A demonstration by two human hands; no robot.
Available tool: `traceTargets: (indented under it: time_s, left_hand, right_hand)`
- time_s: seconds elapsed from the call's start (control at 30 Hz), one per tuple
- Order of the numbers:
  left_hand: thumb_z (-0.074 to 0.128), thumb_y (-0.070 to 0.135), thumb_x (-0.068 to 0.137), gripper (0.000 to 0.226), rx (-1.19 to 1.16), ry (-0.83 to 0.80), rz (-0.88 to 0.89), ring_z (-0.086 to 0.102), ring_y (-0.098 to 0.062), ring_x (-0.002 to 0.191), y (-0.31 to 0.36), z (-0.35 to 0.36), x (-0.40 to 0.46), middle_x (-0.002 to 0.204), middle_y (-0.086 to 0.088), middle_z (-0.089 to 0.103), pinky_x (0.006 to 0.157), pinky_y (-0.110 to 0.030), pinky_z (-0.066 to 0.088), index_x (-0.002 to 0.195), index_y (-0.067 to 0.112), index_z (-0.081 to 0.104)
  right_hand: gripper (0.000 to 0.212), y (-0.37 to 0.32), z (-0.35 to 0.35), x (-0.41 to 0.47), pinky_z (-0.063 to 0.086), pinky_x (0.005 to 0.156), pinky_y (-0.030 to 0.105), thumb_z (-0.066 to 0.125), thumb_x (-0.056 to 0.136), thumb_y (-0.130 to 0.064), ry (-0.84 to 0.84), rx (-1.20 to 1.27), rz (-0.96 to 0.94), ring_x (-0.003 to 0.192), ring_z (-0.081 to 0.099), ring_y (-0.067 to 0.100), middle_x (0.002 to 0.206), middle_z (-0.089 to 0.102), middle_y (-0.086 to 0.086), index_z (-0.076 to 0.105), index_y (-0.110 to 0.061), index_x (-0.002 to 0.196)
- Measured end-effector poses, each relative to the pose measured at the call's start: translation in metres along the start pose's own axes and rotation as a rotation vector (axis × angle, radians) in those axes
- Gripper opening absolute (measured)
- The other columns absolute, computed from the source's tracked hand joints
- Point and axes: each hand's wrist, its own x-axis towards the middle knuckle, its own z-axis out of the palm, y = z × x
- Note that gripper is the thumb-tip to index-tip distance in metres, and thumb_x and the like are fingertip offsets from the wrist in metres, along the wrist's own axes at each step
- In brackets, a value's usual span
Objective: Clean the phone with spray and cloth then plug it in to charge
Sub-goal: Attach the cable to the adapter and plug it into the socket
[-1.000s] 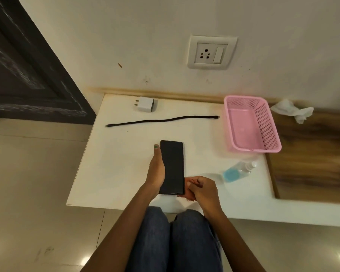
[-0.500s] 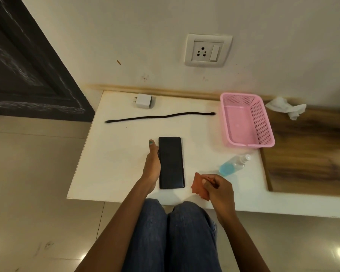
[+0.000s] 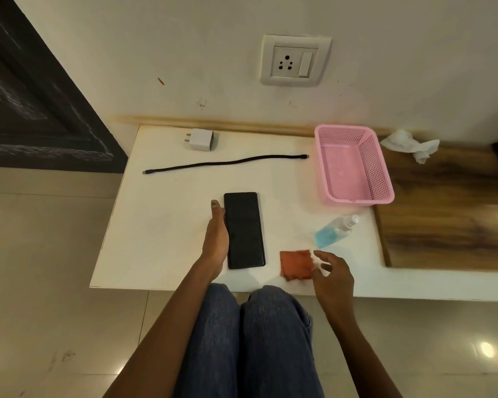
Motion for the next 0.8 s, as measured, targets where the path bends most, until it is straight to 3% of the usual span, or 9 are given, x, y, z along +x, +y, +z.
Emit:
traceTargets:
  time_s: [0.17, 0.3, 0.4, 0.53, 0.67, 0.8]
  left_hand:
    - [0.010, 0.057, 0.097, 0.067, 0.043, 0.021, 0.000, 0.030, -0.019, 0.140, -0.001, -0.006, -0.001, 0.152, 0.002, 0.032, 0.114, -0.033, 0.019, 0.148, 0.020, 0.029]
    - [0.018, 0.038, 0.103, 0.050, 0.126, 0.112, 0.131, 0.027, -0.015, 0.141, -0.006, -0.018, -0.002, 0.154, 0.002, 0.029, 0.111, -0.024, 0.016, 0.147, 0.018, 0.031]
    - [0.033, 0.026, 0.103, 0.042, 0.229, 0.265, 0.321, 0.036, -0.017, 0.135, -0.015, -0.037, 0.005, 0.147, -0.003, 0.040, 0.105, -0.018, 0.022, 0.142, 0.014, 0.039]
    - [0.046, 0.026, 0.098, 0.043, 0.535, 0.453, 0.462, 0.038, -0.026, 0.135, -0.027, -0.068, 0.022, 0.146, -0.008, 0.043, 0.110, -0.031, 0.026, 0.139, 0.012, 0.044]
    - [0.043, 0.038, 0.091, 0.054, 0.842, 0.537, 0.513, 0.044, -0.031, 0.132, -0.032, -0.084, 0.034, 0.143, -0.012, 0.048, 0.113, -0.049, 0.027, 0.136, 0.010, 0.047]
    - [0.039, 0.051, 0.087, 0.064, 0.973, 0.581, 0.493, 0.042, -0.031, 0.134, -0.035, -0.084, 0.041, 0.145, -0.010, 0.046, 0.113, -0.050, 0.027, 0.139, 0.014, 0.044]
  right_hand:
    - [0.022, -0.003, 0.007, -0.014, 0.042, 0.090, 0.029, 0.056, 0.090, -0.006, 0.010, -0.053, -0.100, 0.107, 0.056, 0.026, 0.115, 0.062, 0.012, 0.060, -0.004, 0.111]
    - [0.014, -0.020, 0.011, -0.013, 0.044, 0.088, 0.026, 0.055, 0.091, -0.008, -0.116, -0.017, -0.170, 0.097, 0.058, 0.020, 0.100, 0.063, 0.005, 0.062, -0.010, 0.103]
    - [0.015, -0.049, 0.020, -0.006, 0.039, 0.086, 0.021, 0.059, 0.089, -0.008, -0.101, -0.077, -0.317, 0.095, 0.057, 0.014, 0.101, 0.065, 0.001, 0.067, -0.014, 0.100]
    - [0.014, -0.091, 0.038, 0.010, 0.032, 0.084, 0.023, 0.061, 0.086, -0.012, -0.017, -0.204, -0.479, 0.098, 0.059, 0.019, 0.102, 0.069, 0.002, 0.070, -0.017, 0.096]
    - [0.018, -0.132, 0.065, 0.035, 0.032, 0.083, 0.023, 0.054, 0.090, -0.014, -0.103, -0.212, -0.575, 0.103, 0.054, 0.017, 0.105, 0.067, -0.003, 0.067, -0.021, 0.101]
    - [0.027, -0.165, 0.101, 0.075, 0.033, 0.092, 0.032, 0.049, 0.090, -0.013, -0.222, -0.282, -0.651, 0.114, 0.044, 0.018, 0.117, 0.059, -0.003, 0.062, -0.022, 0.112]
